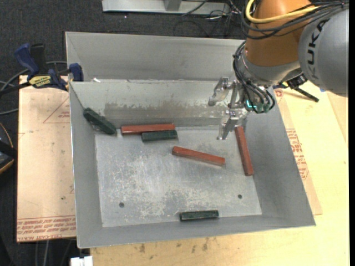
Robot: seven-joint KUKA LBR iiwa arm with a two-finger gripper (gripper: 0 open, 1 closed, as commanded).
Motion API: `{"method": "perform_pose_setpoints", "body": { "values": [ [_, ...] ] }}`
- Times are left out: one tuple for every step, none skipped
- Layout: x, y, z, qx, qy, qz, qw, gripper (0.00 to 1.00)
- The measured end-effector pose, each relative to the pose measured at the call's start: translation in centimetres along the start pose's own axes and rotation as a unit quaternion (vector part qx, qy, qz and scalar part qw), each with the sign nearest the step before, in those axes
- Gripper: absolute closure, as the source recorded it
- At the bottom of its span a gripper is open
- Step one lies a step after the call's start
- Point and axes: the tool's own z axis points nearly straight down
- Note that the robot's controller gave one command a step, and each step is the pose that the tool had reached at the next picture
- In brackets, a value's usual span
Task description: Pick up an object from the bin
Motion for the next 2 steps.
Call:
{"method": "perform_pose_setpoints", "body": {
  "values": [
    [-0.1, 0.0, -0.5, 0.000, -0.0042, 0.000, 1.0000, 0.00],
    [0.2, 0.8, 3.9, 0.000, -0.0079, -0.001, 1.0000, 0.00]
  ]
}}
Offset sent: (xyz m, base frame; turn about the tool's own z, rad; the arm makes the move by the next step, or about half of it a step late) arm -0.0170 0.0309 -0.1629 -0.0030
